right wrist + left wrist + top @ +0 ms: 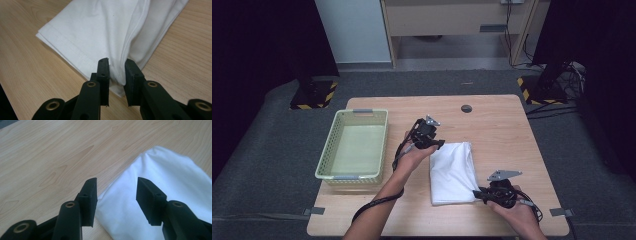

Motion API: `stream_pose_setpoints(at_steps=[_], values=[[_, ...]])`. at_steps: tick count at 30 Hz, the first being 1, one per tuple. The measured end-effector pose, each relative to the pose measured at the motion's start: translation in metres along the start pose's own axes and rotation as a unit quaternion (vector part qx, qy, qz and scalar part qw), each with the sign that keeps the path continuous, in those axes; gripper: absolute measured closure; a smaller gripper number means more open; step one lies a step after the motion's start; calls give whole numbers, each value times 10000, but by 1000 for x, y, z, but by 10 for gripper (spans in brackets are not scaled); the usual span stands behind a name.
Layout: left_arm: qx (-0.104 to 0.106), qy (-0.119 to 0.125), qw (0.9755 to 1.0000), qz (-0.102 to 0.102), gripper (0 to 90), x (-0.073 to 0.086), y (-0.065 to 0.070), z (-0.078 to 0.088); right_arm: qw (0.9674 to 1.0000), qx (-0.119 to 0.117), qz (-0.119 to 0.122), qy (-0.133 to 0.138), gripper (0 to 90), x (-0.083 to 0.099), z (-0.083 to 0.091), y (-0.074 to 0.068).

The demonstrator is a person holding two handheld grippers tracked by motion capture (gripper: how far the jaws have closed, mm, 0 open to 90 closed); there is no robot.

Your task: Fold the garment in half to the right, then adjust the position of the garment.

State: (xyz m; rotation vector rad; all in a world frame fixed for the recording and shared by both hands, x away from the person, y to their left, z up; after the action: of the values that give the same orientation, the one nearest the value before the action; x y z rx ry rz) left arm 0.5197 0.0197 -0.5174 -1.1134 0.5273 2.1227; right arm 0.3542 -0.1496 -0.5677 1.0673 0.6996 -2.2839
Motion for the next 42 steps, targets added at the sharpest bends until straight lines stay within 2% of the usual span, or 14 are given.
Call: stream_pose_setpoints(at_steps=[2,4,10,15,20,26,30,42], values=[[-9,-19,10000,8,513,2,-1,0,10000,-19,7,-16,752,2,0,0],[-20,-33,10000,9,507,4,-2,0,10000,-48,32,-7,702,3,0,0],[-64,-60,9999,60,468,7,-4,0,9999,29,-92,51,439,0,5,4],[-91,-39,9999,114,376,9,-5,-1,9999,-3,94,130,272,-4,4,4],[-126,-30,9998,127,272,12,-8,-3,9990,32,430,142,168,-7,-1,3],[-121,-72,9997,223,153,17,-8,-4,9972,92,733,99,101,-7,-7,2],[-97,-122,9996,226,105,20,-7,-5,9970,92,761,95,91,-8,-9,1],[-19,-233,9995,216,114,35,-4,-15,9963,45,853,29,100,-4,-9,6]])
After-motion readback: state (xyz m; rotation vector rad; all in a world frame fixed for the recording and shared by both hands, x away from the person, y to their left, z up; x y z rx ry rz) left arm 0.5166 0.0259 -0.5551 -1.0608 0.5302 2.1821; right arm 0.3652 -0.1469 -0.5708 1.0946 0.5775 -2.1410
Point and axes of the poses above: each handheld gripper's, and its own axes: z roughly backward along the jaws, x roughly out of its underside, y roughly to its right, the point moved 9 cm from there along -z, roughly forward along the jaws, and after that the axes turned 13 degrees about y, right-handed, at the moved point
